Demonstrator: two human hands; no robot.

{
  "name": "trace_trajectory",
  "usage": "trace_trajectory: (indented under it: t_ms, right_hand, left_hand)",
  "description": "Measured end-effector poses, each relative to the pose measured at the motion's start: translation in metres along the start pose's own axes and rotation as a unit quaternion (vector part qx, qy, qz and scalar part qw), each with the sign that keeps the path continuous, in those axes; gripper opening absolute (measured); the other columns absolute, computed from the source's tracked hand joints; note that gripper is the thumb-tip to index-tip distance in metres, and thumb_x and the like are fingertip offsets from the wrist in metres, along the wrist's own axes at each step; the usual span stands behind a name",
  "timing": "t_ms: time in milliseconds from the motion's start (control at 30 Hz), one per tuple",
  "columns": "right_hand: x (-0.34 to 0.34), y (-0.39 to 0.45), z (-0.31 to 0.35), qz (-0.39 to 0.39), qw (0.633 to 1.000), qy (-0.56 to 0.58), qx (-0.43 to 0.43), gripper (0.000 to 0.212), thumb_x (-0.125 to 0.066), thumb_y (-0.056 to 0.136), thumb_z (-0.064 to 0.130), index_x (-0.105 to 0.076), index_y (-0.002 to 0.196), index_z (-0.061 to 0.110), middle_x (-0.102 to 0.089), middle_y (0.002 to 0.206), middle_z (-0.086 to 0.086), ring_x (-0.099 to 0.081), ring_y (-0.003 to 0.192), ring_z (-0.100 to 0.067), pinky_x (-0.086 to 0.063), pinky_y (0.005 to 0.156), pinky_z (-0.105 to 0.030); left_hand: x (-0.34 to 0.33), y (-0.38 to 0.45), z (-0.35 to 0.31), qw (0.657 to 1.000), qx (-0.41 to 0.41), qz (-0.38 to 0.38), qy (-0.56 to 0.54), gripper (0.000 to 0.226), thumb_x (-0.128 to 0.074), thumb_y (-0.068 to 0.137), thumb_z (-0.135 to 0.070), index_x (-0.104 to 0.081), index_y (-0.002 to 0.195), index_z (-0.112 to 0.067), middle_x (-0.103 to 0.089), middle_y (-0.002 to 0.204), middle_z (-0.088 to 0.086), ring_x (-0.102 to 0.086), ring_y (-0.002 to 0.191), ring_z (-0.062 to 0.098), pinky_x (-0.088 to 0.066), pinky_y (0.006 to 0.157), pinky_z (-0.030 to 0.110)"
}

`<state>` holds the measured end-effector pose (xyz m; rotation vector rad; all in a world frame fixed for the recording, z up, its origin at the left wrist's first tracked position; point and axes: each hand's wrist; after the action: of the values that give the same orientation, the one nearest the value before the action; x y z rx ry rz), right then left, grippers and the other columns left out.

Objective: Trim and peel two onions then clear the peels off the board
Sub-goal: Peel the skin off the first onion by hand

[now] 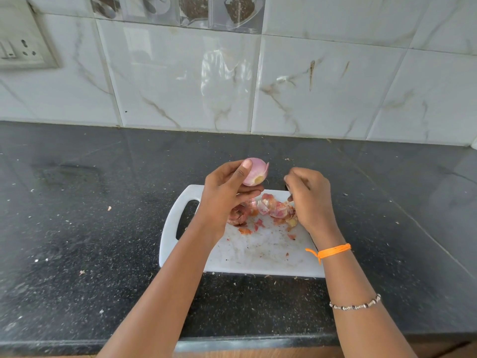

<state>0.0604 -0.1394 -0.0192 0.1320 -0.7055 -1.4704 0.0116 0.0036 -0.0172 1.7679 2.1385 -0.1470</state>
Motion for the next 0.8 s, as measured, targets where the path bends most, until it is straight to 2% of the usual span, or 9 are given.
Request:
trace_trajectory:
  t_ms: [67,167,233,267,333,467,567,667,800]
  right_hand:
    - [0.0015,-0.0009,0.0009,-0.007,0.999,0.04,0.007,0.032,-0.053,0.083,0.021,-0.039,0.058,0.007,-0.035,0.055,-0.001,-0.031,0.055,-0.01,-0.033,0.055,-0.028]
    - [0.0018,-0.0006,0.0078,0.008,0.994,0.107,0.028,0.006,-0.059,0.086,0.02,-0.06,0.091,0.017,-0.059,0.083,0.003,-0.054,0.072,-0.007,-0.048,0.064,-0.021]
    - [0.0022,-0.0005,0.0079,0.036,0.99,0.12,0.064,0.03,-0.058,0.088,0.003,-0.061,0.109,0.023,-0.062,0.105,0.0,-0.061,0.086,-0.01,-0.052,0.07,-0.021]
    - [0.0023,-0.0004,0.0077,0.046,0.989,0.107,0.088,0.037,-0.056,0.086,-0.005,-0.062,0.11,0.022,-0.062,0.109,-0.001,-0.061,0.09,-0.01,-0.052,0.073,-0.02]
    - [0.0014,-0.0011,0.0084,0.047,0.987,0.072,0.134,0.036,-0.06,0.082,-0.011,-0.067,0.101,0.019,-0.064,0.103,-0.001,-0.063,0.09,-0.008,-0.051,0.076,-0.018]
    - [-0.0016,-0.0017,0.0074,0.0,0.983,0.022,0.182,0.025,-0.073,0.075,-0.004,-0.07,0.086,0.019,-0.066,0.083,0.006,-0.065,0.078,-0.006,-0.053,0.071,-0.017]
    - [-0.0027,-0.001,0.0066,0.001,0.982,0.016,0.19,0.022,-0.073,0.076,0.0,-0.069,0.081,0.02,-0.063,0.079,0.01,-0.063,0.075,-0.005,-0.052,0.069,-0.017]
    - [-0.0024,0.0,0.0061,0.034,0.982,0.014,0.184,0.017,-0.068,0.081,0.002,-0.066,0.081,0.019,-0.061,0.081,0.008,-0.06,0.076,-0.007,-0.052,0.07,-0.022]
    - [-0.0009,-0.0012,0.0071,0.055,0.982,0.026,0.177,0.012,-0.065,0.084,0.002,-0.064,0.083,0.013,-0.059,0.082,0.007,-0.06,0.078,-0.006,-0.05,0.073,-0.018]
  left_hand:
    - [0.0001,0.0003,0.0002,1.0,0.006,0.0,-0.005,0.034,-0.056,0.091,-0.027,-0.061,0.114,-0.003,-0.071,0.093,0.014,-0.072,0.08,0.022,-0.056,0.069,0.023]
    - [-0.0005,0.0002,0.0003,1.0,0.006,0.001,0.002,0.041,-0.063,0.083,-0.029,-0.061,0.115,-0.004,-0.071,0.098,0.015,-0.072,0.081,0.023,-0.057,0.07,0.023]
    - [-0.0012,-0.0004,0.0006,1.0,0.01,0.003,0.007,0.044,-0.064,0.081,-0.03,-0.061,0.116,-0.004,-0.07,0.099,0.015,-0.072,0.081,0.023,-0.057,0.07,0.024]
    - [-0.0015,-0.0008,0.0006,1.0,0.012,0.004,0.008,0.044,-0.064,0.081,-0.031,-0.061,0.115,-0.003,-0.071,0.098,0.015,-0.072,0.08,0.023,-0.057,0.07,0.024]
    - [-0.0015,-0.0014,-0.0002,1.0,0.011,0.001,0.006,0.046,-0.065,0.079,-0.033,-0.062,0.114,-0.003,-0.071,0.097,0.015,-0.072,0.079,0.023,-0.057,0.068,0.024]
    - [0.001,-0.0001,-0.0025,1.0,0.003,-0.025,0.007,0.038,-0.067,0.082,-0.029,-0.063,0.108,-0.002,-0.072,0.093,0.015,-0.072,0.073,0.022,-0.057,0.064,0.023]
    - [0.0014,0.0006,-0.0026,0.999,0.002,-0.033,0.015,0.037,-0.066,0.083,-0.03,-0.063,0.105,-0.001,-0.072,0.088,0.014,-0.071,0.069,0.02,-0.057,0.063,0.023]
    - [0.0019,0.0009,-0.0017,1.0,0.002,-0.027,0.012,0.047,-0.066,0.076,-0.036,-0.064,0.105,0.001,-0.071,0.092,0.017,-0.072,0.073,0.021,-0.056,0.063,0.022]
    - [0.0025,0.0022,0.0003,1.0,0.005,-0.01,0.005,0.032,-0.057,0.088,-0.031,-0.065,0.1,-0.002,-0.072,0.087,0.015,-0.072,0.075,0.02,-0.056,0.065,0.02]
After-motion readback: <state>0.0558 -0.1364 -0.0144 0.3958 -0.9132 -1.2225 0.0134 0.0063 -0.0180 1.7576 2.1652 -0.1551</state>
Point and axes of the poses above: each hand's wrist, its own y-axis towards the middle knuckle, its own x-axis out of the back of the hand, z = x × y
